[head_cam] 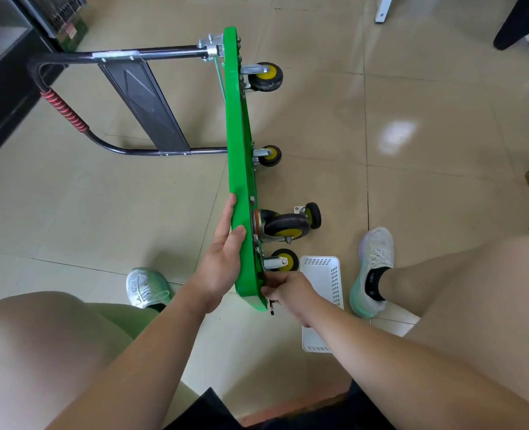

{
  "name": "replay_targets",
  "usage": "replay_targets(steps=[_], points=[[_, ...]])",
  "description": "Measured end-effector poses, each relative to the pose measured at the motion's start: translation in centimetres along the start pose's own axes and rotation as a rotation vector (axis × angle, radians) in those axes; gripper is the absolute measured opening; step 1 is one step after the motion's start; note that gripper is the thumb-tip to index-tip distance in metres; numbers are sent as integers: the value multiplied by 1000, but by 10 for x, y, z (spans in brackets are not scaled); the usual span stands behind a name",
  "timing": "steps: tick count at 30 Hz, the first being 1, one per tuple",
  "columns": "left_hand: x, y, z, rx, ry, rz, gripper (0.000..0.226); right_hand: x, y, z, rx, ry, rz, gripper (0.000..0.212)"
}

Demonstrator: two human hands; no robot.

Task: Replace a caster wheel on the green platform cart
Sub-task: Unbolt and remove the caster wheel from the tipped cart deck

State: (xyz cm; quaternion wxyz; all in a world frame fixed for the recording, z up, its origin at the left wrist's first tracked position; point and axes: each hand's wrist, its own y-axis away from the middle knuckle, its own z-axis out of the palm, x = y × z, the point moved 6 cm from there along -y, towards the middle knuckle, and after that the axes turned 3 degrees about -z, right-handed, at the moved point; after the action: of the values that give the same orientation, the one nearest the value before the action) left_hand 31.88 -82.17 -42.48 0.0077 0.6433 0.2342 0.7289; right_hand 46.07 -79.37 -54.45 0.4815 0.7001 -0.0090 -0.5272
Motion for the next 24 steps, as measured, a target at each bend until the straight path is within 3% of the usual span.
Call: replay_targets(steps=[12, 19, 24], points=[[5, 3, 4, 1, 8, -16, 52, -5, 26, -21, 21, 96, -50, 37], [6, 3, 3, 32, -17, 15, 51, -31, 66, -7, -119, -69, 35, 20], [5, 3, 2, 26, -16, 15, 51, -41, 72, -1, -127, -129, 45, 21]])
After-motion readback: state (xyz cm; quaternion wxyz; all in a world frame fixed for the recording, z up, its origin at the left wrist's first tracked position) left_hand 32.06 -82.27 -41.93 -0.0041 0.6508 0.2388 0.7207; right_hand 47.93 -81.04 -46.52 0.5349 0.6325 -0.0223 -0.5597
